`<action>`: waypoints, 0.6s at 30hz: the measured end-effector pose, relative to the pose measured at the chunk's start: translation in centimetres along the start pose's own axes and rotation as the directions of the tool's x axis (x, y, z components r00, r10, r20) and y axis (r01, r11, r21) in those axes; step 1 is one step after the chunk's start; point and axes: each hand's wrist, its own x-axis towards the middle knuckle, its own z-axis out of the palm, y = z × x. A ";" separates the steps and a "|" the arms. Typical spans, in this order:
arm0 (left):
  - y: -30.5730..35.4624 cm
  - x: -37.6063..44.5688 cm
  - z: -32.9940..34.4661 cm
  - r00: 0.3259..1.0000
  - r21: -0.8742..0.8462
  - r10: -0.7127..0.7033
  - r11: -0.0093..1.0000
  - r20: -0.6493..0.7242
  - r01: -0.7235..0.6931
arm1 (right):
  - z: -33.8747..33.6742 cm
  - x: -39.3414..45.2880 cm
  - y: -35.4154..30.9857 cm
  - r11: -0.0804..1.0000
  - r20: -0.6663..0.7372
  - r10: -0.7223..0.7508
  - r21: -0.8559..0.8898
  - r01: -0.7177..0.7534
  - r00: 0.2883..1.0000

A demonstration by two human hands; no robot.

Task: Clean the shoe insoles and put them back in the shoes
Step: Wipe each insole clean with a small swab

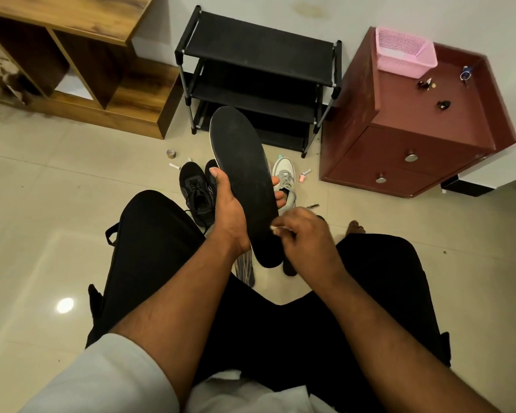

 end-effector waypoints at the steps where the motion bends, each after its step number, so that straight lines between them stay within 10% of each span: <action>1: 0.1 -0.1 0.0 1.000 0.018 0.003 1.000 -0.014 -0.003 | -0.2 0.1 0.6 0.999 -0.015 0.047 -0.028 -0.047 0.999; 18: 0.2 -0.3 0.2 0.987 0.036 -0.004 0.999 -0.158 0.010 | -0.9 4.3 0.0 0.983 -0.055 -0.145 -0.118 0.138 0.988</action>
